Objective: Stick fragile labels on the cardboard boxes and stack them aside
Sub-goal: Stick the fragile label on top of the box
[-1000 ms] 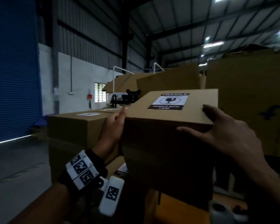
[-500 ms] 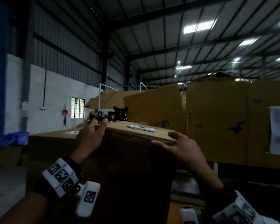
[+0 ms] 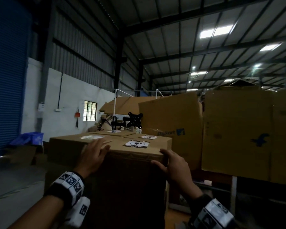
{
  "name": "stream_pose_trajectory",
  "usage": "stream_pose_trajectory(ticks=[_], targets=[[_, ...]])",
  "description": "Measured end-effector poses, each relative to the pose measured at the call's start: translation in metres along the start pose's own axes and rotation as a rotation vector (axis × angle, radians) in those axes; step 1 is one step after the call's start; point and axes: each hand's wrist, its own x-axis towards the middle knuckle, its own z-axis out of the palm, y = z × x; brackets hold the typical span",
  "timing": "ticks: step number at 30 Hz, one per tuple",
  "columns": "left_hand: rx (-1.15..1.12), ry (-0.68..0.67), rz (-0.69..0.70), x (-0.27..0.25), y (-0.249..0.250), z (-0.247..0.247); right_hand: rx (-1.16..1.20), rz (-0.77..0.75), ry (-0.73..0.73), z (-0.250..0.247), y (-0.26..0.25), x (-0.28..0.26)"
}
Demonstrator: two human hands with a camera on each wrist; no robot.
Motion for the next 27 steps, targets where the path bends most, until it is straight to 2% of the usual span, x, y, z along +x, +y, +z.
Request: stream_pose_trajectory(ticks=[5,9,20,27], targets=[[0.233,-0.013,-0.015,0.007,0.005,-0.001,-0.088,-0.058,-0.016,0.009,0.004,0.006],[0.294,0.013,0.015,0.013,0.002,0.001,-0.106,-0.074,-0.143,0.011,0.013,0.006],[0.262,0.005,0.020,0.017,-0.003,0.000,-0.098,-0.116,-0.207,0.001,0.015,0.008],[0.175,0.147,0.071,0.018,-0.008,0.004,-0.033,-0.136,-0.202,-0.004,0.017,0.007]])
